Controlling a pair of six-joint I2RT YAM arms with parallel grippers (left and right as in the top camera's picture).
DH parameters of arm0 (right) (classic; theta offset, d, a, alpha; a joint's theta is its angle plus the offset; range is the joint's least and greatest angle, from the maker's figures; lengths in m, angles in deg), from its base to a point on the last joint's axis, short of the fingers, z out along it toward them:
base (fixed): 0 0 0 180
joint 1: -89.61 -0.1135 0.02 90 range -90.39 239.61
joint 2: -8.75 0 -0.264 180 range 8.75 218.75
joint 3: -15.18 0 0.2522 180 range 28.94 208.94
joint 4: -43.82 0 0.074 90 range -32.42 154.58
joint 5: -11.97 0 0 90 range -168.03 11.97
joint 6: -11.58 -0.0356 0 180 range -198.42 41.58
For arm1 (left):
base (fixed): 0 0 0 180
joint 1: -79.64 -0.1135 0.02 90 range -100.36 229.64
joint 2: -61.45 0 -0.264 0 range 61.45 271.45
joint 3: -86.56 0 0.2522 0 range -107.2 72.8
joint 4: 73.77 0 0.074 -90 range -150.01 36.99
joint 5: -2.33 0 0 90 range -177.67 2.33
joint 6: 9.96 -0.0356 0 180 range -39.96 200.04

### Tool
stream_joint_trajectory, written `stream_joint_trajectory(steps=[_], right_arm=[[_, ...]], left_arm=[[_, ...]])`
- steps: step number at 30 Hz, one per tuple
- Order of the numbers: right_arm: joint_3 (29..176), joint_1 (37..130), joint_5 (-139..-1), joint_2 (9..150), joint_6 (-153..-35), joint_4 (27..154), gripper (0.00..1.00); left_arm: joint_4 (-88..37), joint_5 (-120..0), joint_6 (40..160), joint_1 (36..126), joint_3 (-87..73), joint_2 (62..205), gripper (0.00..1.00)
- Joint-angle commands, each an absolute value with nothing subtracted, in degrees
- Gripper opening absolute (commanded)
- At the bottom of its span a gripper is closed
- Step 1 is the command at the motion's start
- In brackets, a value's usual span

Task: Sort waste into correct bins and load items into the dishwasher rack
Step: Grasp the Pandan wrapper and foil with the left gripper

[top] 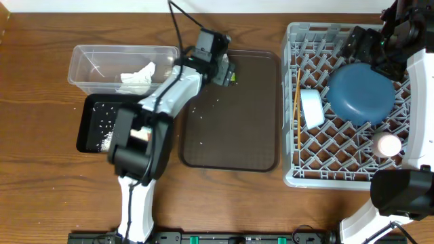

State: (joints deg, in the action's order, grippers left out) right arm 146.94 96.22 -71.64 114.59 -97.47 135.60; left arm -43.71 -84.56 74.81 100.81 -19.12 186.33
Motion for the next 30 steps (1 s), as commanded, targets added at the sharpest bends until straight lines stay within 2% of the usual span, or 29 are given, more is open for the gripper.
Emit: stream_joint_trajectory(steps=[1,3,7,10,21,24,30], right_arm=[[147.0,96.3,-71.9,114.8,-97.3,135.6,0.99],[147.0,96.3,-71.9,114.8,-97.2,135.6,0.99],[147.0,96.3,-71.9,114.8,-97.2,136.1,0.99],[147.0,96.3,-71.8,114.8,-97.3,136.6,0.99],[147.0,96.3,-71.8,114.8,-97.3,138.7,0.99],[147.0,96.3,-71.8,114.8,-97.2,139.8,0.99],[147.0,96.3,-71.8,114.8,-97.2,141.2,0.99]], left_arm=[[-47.1,-84.2,72.1,100.4,-19.1,188.5,0.85],[-49.4,-84.1,72.2,100.4,-19.1,189.2,0.84],[-50.4,-84.0,72.2,100.7,-19.1,190.0,0.72],[-50.3,-84.0,73.7,100.7,-18.7,190.3,0.66],[-48.5,-83.6,74.7,101.0,-17.4,191.9,0.63],[-48.1,-83.5,74.7,101.2,-17.4,191.9,0.54],[-45.9,-81.8,74.7,101.7,-17.4,191.8,0.19]])
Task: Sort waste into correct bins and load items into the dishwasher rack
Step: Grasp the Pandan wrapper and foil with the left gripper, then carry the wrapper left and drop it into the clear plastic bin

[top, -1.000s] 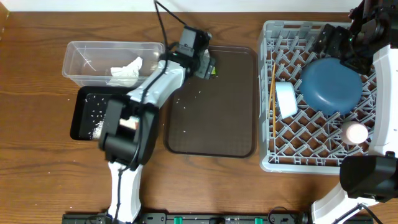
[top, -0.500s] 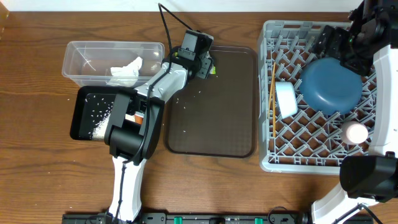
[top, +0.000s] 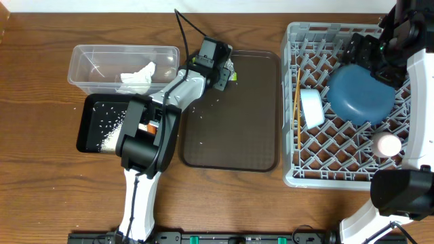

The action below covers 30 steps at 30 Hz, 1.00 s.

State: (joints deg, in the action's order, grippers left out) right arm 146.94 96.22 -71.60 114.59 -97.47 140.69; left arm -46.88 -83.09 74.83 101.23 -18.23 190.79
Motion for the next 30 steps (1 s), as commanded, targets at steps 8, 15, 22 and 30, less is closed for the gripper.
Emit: stream_joint_trajectory(steps=[8,15,22,30], right_arm=[[147.0,96.3,-71.7,114.8,-97.3,141.7,0.99],[147.0,96.3,-71.8,114.8,-97.2,141.7,0.99],[147.0,96.3,-71.8,114.8,-97.2,141.9,0.99],[147.0,96.3,-71.7,114.8,-97.3,142.7,0.99]], left_arm=[[-37.2,-80.6,74.7,101.9,-17.9,188.9,0.06],[-34.9,-80.6,74.7,102.5,-18.1,180.3,0.06],[-44.5,-80.6,74.7,105.1,-18.1,184.0,0.62],[-49.9,-80.8,74.6,106.2,-18.1,190.5,0.64]])
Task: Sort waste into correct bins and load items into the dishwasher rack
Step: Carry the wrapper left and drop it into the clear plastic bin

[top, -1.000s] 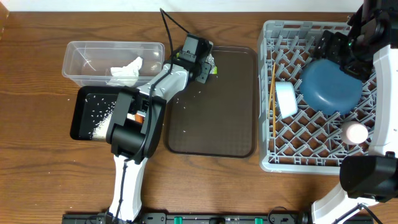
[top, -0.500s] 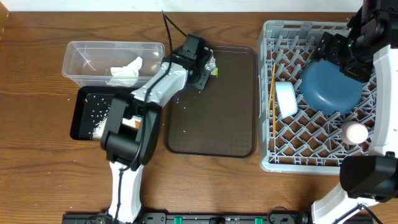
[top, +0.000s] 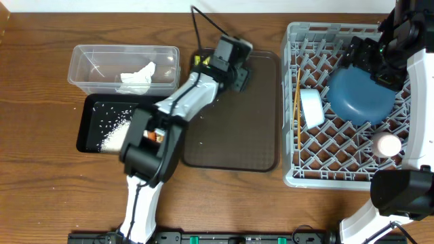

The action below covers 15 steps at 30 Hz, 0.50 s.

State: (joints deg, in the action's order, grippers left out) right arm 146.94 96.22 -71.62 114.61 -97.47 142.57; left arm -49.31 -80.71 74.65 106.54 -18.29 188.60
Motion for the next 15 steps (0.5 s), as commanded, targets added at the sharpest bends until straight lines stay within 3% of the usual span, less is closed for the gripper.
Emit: stream_joint_trajectory(steps=[1,5,8,12,13,15], right_arm=[[147.0,96.3,-71.7,114.8,-97.3,142.7,0.99],[147.0,96.3,-71.7,114.8,-97.3,142.8,0.99],[147.0,96.3,-71.7,114.8,-97.3,142.8,0.99],[147.0,96.3,-71.7,114.8,-97.3,142.9,0.99],[147.0,96.3,-71.7,114.8,-97.3,143.0,0.99],[147.0,96.3,-71.7,114.8,-97.3,143.2,0.99]], left_arm=[[-50.1,-80.9,74.0,106.2,-18.1,190.8,0.65],[-49.3,-85.8,73.1,106.1,-17.9,191.7,0.62],[-47.8,-86.9,73.2,106.1,-17.9,192.0,0.54],[-45.2,-86.8,73.3,106.4,-17.9,192.0,0.26],[-44.6,-86.7,73.5,106.6,-17.9,191.9,0.11],[-42.8,-86.6,75.4,107.1,-18.0,190.9,0.06]])
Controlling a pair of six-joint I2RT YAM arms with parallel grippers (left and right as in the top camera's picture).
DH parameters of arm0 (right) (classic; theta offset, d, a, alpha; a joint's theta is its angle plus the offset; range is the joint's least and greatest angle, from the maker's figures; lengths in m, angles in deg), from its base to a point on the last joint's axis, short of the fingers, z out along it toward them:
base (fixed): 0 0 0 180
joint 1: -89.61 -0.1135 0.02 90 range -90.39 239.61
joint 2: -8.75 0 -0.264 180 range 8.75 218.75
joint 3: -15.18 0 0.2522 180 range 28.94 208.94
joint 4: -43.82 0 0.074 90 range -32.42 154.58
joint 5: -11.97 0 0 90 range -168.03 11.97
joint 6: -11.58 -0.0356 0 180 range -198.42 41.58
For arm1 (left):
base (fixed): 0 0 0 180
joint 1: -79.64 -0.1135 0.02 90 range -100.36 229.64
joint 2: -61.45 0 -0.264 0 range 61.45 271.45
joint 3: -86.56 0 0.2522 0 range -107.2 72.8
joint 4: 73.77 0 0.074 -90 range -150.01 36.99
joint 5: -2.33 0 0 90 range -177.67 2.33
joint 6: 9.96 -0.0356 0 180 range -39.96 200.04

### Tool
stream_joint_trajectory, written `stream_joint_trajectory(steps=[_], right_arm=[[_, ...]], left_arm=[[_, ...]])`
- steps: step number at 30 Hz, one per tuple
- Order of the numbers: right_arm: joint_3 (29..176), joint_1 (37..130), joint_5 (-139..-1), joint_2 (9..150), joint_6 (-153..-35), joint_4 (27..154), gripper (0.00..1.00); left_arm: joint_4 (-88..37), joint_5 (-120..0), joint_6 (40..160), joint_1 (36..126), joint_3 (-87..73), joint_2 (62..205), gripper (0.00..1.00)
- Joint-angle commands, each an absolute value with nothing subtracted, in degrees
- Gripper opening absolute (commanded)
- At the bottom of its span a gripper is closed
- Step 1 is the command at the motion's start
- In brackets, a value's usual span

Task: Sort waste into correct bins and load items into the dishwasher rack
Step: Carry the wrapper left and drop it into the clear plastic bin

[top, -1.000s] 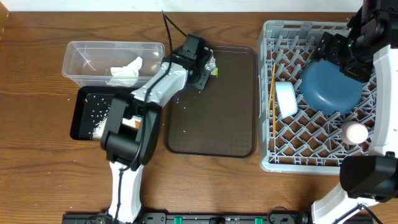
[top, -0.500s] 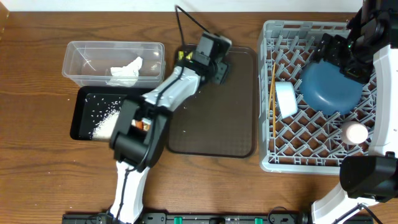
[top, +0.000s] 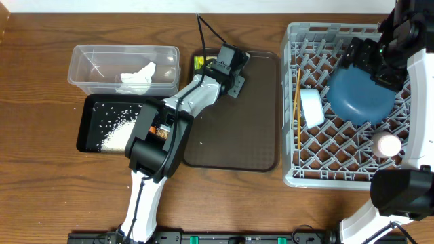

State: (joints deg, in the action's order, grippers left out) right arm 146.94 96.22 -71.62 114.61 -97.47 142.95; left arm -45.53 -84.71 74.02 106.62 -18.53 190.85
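A small yellow-green packet (top: pixel 199 62) lies in the top-left corner of the brown tray (top: pixel 230 146). My left gripper (top: pixel 232 76) hangs over the tray's upper part, just right of the packet, and its jaws are not readable from above. The grey dishwasher rack (top: pixel 293 177) on the right holds a blue bowl (top: pixel 363 95), a white cup (top: pixel 312 108), yellow chopsticks (top: pixel 297 102) and a pale round item (top: pixel 388 144). My right gripper (top: pixel 365 54) sits at the bowl's upper-left rim, its fingers hidden by the wrist.
A clear bin (top: pixel 88 57) with a crumpled tissue (top: pixel 137 76) stands left of the tray. Below it a black bin (top: pixel 87 132) holds white rice. A few rice grains dot the tray. My left arm crosses the tray's left edge.
My left gripper has shifted slightly left and down over the tray. The packet stays in the tray's top-left corner. The right arm and the bowl have not moved.
My left gripper was at the tray's upper-left part with a yellow-green item at its tip, and again a second later. Then the gripper stood further right and the packet lay apart from it in the tray's corner, where it still lies. The right gripper stayed by the bowl.
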Motion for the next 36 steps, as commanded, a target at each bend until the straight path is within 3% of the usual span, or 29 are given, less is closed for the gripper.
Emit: stream_joint_trajectory(steps=[1,16,20,31,34,35,36], right_arm=[[147.0,96.3,-71.7,114.8,-97.3,143.4,0.99],[147.0,96.3,-71.7,114.8,-97.3,143.3,0.99],[147.0,96.3,-71.7,114.8,-97.3,142.9,0.99],[147.0,96.3,-71.7,114.8,-97.3,142.6,0.99],[147.0,96.3,-71.8,114.8,-97.3,142.7,0.99],[147.0,96.3,-71.8,114.8,-97.3,142.7,0.99],[147.0,96.3,-71.8,114.8,-97.3,142.7,0.99]], left_arm=[[-41.9,-86.6,75.6,107.3,-18.0,190.2,0.06],[-28.5,-89.0,72.1,103.2,-18.1,163.6,0.06],[-25.0,-94.8,71.9,98.8,-18.1,162.6,0.06],[-20.7,-94.2,74.5,89.4,-17.5,166.5,0.07],[-18.6,-94.2,74.5,89.0,-17.8,166.0,0.12],[-17.9,-94.2,74.5,89.0,-18.1,165.5,0.27],[-17.0,-94.2,74.5,89.0,-18.4,164.7,0.5]])
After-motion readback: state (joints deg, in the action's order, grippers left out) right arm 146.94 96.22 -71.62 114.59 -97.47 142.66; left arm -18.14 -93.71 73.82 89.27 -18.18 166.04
